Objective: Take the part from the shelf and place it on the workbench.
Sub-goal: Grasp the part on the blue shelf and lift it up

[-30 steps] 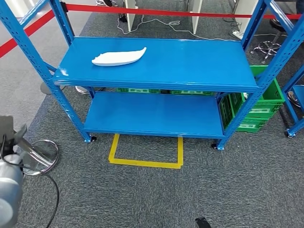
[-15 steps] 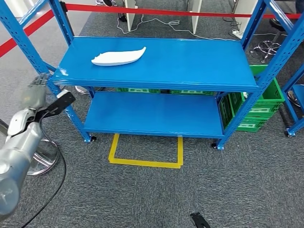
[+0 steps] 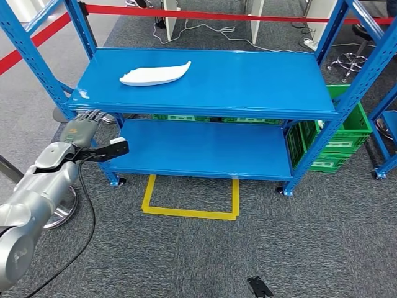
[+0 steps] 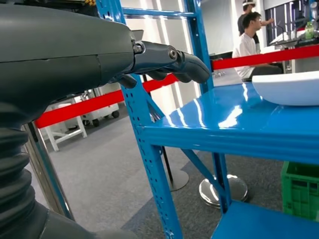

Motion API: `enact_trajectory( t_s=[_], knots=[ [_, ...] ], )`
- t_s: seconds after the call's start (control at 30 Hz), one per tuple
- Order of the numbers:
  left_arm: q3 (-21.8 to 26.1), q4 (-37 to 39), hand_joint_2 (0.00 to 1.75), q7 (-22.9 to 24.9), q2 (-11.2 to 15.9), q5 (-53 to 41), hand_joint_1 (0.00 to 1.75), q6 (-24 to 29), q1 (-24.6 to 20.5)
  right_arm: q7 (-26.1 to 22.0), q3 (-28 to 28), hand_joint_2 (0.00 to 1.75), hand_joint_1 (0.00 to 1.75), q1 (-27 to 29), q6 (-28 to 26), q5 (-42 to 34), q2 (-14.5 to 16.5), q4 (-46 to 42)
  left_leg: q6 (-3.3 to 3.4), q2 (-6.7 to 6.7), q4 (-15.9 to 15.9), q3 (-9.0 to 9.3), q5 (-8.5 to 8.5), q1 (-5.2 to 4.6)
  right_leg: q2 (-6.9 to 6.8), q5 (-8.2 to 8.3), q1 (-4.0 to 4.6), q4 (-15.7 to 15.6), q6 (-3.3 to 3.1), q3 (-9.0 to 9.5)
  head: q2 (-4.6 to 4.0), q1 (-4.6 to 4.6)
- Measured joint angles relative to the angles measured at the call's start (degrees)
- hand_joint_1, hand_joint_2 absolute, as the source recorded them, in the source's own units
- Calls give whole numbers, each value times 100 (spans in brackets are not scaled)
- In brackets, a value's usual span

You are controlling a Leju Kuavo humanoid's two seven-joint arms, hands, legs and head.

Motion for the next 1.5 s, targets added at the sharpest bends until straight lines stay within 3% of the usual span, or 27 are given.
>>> enact_trajectory(
  t_s=[0.27,0.57,0.73,0.9,1.03,1.5],
  knots=[
    [-175,115,175,289,-32,-97,0,-154,122,62,0,175,0,17,-1,51,0,0,0,0,0,0,0,0,0,0,0,0,0,0,0,0],
    [-251,157,175,441,-55,-42,0,532,211,79,-1,175,0,59,-15,126,0,0,0,0,0,-2,0,0,-1,0,0,-1,0,-1,0,0],
    [-251,156,175,230,-110,121,0,1126,142,68,-4,175,0,68,-15,197,0,0,1,0,0,-2,1,0,-2,0,0,-1,0,-2,0,0],
    [-247,145,175,-179,-231,348,0,1396,112,43,-36,175,0,68,-5,245,0,2,1,0,0,-2,1,-1,-1,0,-1,-1,0,-1,0,1],
    [-245,144,0,-280,-318,430,0,1461,130,38,-58,175,0,69,-2,252,0,4,1,-1,0,-2,0,-1,-1,0,-1,-2,0,-1,0,0],
    [-260,146,0,-46,-410,441,0,712,130,61,-105,175,0,77,-15,298,0,9,1,-1,0,-2,1,-1,-1,0,-1,-2,1,-1,0,1]
  ],
)
